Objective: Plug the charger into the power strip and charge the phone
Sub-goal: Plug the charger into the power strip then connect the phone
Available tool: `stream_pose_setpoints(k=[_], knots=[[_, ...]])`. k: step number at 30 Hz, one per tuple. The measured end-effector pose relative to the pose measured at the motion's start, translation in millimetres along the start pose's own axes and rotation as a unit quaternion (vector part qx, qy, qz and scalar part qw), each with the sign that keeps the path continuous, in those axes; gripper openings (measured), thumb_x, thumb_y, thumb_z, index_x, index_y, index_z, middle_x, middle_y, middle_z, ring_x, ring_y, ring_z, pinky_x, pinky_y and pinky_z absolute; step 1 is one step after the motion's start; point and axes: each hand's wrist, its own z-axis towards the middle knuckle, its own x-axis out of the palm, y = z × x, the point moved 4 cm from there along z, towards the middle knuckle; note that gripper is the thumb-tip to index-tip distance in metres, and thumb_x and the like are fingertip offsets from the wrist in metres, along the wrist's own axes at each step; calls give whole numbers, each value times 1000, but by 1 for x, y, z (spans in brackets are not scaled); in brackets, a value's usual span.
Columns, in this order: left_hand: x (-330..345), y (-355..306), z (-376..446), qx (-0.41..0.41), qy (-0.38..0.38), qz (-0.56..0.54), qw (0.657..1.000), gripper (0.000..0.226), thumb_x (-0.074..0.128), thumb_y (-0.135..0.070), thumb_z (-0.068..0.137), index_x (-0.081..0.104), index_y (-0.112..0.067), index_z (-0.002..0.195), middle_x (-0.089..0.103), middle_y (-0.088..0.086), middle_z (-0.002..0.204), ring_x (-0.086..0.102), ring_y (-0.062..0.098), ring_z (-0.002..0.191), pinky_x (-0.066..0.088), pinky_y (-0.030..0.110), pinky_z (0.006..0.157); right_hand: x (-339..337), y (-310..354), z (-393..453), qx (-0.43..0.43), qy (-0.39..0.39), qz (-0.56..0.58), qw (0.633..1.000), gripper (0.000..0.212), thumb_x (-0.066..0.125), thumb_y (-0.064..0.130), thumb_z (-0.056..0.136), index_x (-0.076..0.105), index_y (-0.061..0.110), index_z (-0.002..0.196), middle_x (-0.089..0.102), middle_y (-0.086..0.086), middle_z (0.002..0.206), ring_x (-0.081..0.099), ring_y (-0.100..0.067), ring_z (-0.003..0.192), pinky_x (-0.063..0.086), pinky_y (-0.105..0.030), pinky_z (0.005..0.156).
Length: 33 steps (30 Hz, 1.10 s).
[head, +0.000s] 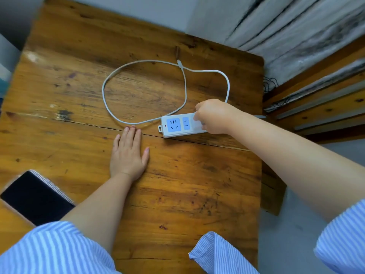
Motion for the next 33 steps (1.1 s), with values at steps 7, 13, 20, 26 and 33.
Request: stream_pose_setpoints(k=[7, 13, 20, 26, 33], knots=[[-4, -2, -1, 4, 5, 2, 1000, 82, 7, -49, 74, 34, -5, 137, 32, 15, 149, 25, 27, 140, 17, 42, 115, -10, 10, 16, -22, 20, -38, 999, 20, 55, 4, 83, 64, 4, 101, 46, -3, 67, 35, -13, 49, 28, -21, 40], [-4, 0, 1, 4, 8, -5, 1000, 71, 18, -45, 81, 30, -7, 139, 29, 13, 151, 22, 25, 142, 15, 41, 116, -6, 6, 14, -19, 19, -5, 1000, 29, 57, 8, 84, 59, 7, 113, 63, -13, 107, 62, -26, 91, 53, -29, 71], [-3, 8, -2, -103, -27, -67, 992, 57, 40, -27, 91, 24, -2, 140, 18, 20, 153, 9, 31, 143, 4, 42, 117, -7, 2, 12, -6, 32, 73, 997, 41, 63, 19, 83, 55, 10, 122, 59, -11, 118, 58, -25, 101, 51, -29, 80], [-1, 9, 0, -102, -35, -63, 992, 58, 37, -29, 91, 24, -2, 141, 18, 20, 153, 11, 31, 143, 4, 41, 116, -39, -12, 43, 73, -73, 178, 979, 31, 47, 26, 92, 63, 2, 104, 63, -13, 92, 58, -23, 81, 48, -28, 63], [1, 9, 3, -100, -27, -41, 994, 61, 41, -29, 91, 21, -3, 142, 16, 19, 154, 7, 30, 144, -5, 36, 112, -32, -27, 99, 214, -102, 251, 938, 33, 44, 7, 89, 48, 2, 121, 47, -21, 127, 52, -34, 110, 48, -37, 89]])
